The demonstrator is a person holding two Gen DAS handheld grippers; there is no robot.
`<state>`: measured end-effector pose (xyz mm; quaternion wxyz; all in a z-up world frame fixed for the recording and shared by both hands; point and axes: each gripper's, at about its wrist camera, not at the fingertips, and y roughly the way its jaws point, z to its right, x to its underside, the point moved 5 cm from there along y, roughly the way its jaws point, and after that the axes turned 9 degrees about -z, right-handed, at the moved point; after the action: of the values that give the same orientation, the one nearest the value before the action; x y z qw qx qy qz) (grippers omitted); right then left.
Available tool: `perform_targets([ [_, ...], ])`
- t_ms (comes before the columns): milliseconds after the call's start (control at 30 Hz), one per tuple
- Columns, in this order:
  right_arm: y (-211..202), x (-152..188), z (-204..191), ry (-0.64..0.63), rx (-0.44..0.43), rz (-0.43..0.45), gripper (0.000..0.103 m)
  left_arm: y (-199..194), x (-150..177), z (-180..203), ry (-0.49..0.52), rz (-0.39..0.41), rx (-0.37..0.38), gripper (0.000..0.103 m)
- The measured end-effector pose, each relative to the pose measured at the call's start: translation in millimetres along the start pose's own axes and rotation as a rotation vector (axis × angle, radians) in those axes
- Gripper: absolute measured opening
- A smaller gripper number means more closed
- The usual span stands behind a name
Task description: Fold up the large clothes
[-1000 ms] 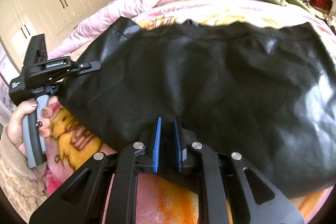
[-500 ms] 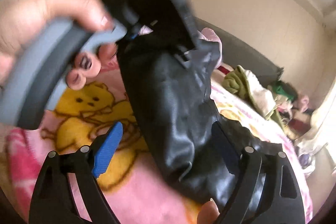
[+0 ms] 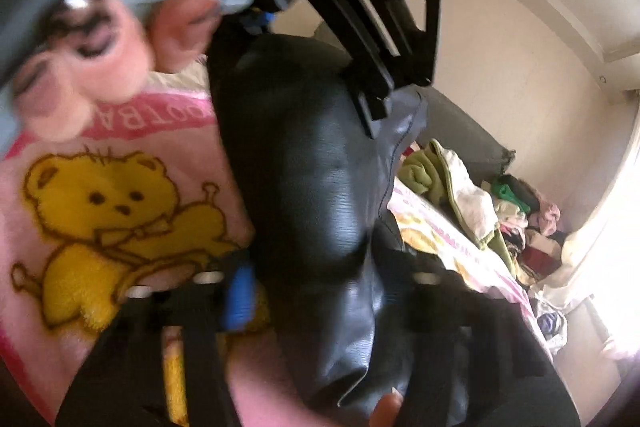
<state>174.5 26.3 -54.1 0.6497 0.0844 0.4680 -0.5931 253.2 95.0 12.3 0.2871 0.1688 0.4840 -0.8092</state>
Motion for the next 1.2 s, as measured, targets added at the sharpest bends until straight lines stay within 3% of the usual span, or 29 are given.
perform_targets([
  [100,-9.2,-0.1,12.2,0.043,0.036,-0.001,0.023,-3.0,-1.2,23.8,0.054,0.005,0.001,0.026],
  [233,-23.3,4.7,41.8,0.142,0.067,-0.012,0.018,-2.6,-2.8,56.6,0.117,0.001,0.019,0.032],
  [300,-28.3,11.1,60.7,0.202,0.072,-0.01,0.018,-1.9,-2.3,75.0,0.141,0.001,0.051,0.044],
  [367,-33.4,20.2,78.9,0.274,0.073,-0.011,0.017,-4.1,-1.9,89.5,0.144,0.016,0.118,0.05],
  [467,-38.7,42.9,110.3,0.436,0.036,-0.024,0.017,-17.4,-1.3,101.7,0.134,0.083,0.201,0.066],
  [533,-40.7,60.1,128.5,0.542,0.002,-0.035,0.017,-27.6,-2.4,102.7,0.108,0.141,0.234,0.067],
  [633,-40.6,87.6,151.3,0.689,-0.059,-0.054,0.018,-23.7,-3.1,92.2,0.071,0.168,0.176,0.068],
  [700,-38.2,107.9,164.2,0.786,-0.114,-0.074,0.018,-2.5,-3.0,81.5,0.043,0.127,0.109,0.068],
  [800,-31.8,135.3,178.2,0.955,-0.232,-0.108,0.018,56.9,13.1,67.3,0.0,-0.011,0.048,0.068],
  [867,-27.2,152.8,184.8,1.056,-0.323,-0.131,0.019,86.3,26.9,68.0,-0.001,-0.079,0.048,0.068],
  [900,-24.8,161.1,186.4,1.095,-0.396,-0.154,0.025,99.4,34.6,71.2,0.007,-0.111,0.056,0.068],
  [933,-24.3,166.4,187.4,1.115,-0.434,-0.175,0.047,115.2,44.3,77.5,0.027,-0.148,0.059,0.068],
  [1000,-29.3,174.9,195.0,1.139,-0.503,-0.21,0.068,128.2,57.9,84.9,0.053,-0.156,0.051,0.068],
  [1067,-41.3,174.9,214.8,1.151,-0.532,-0.205,0.071,131.2,66.1,90.3,0.082,-0.131,0.023,0.068],
  [1133,-50.4,168.4,243.0,1.149,-0.524,-0.192,0.087,129.4,67.3,93.2,0.102,-0.126,0.01,0.068],
  [1200,-46.3,153.4,270.1,1.126,-0.522,-0.215,0.088,126.1,66.4,93.0,0.102,-0.128,0.016,0.068],
])
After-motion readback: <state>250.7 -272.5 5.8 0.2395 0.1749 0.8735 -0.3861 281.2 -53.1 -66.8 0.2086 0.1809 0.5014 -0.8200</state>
